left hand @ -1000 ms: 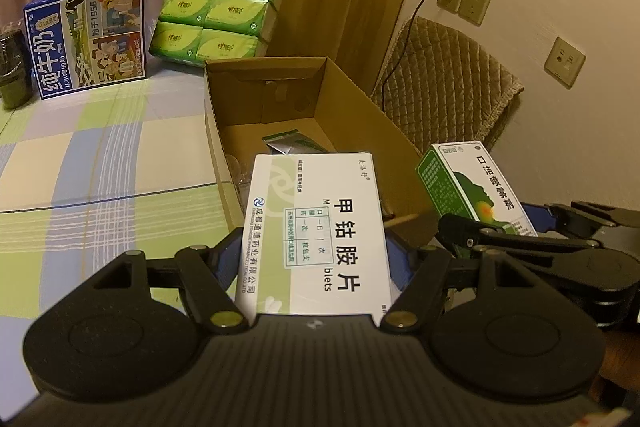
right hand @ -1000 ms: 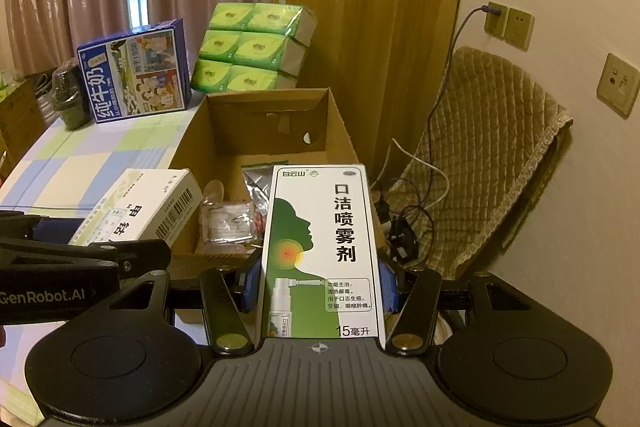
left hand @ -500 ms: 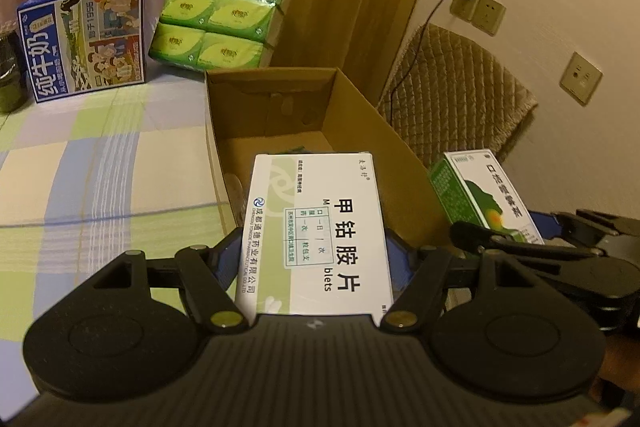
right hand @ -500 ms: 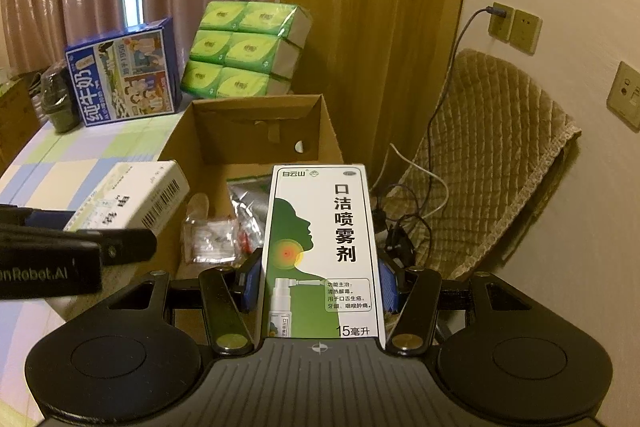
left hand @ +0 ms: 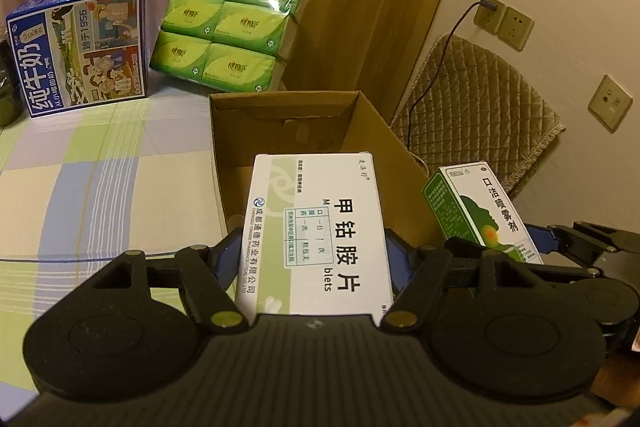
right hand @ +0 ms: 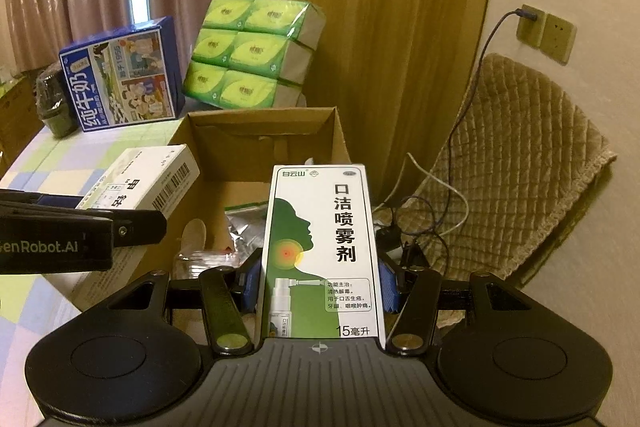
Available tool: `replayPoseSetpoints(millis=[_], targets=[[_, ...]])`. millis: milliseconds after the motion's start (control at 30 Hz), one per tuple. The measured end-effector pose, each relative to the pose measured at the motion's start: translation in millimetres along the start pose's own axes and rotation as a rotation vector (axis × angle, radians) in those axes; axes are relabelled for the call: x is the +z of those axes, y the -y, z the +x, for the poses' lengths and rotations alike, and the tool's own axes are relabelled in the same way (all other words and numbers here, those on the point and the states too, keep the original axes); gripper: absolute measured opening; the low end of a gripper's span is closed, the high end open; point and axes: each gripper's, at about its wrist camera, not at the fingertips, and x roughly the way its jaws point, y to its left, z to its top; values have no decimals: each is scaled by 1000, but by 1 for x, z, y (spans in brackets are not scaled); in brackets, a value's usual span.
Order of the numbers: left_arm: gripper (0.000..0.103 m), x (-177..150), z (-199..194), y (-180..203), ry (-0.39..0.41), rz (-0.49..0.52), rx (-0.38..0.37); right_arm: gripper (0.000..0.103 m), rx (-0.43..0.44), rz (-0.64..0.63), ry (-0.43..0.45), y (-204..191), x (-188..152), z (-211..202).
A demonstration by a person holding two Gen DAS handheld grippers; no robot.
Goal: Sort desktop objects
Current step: 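Lower both medicine boxes into the cardboard box and open both tools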
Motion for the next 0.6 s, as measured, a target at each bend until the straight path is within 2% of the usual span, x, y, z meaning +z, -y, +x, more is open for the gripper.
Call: replayPoseSetpoints(millis=[600], targets=[[67, -2, 27, 1, -26, -10, -6, 53, -5, -2, -32, 3, -1, 26]])
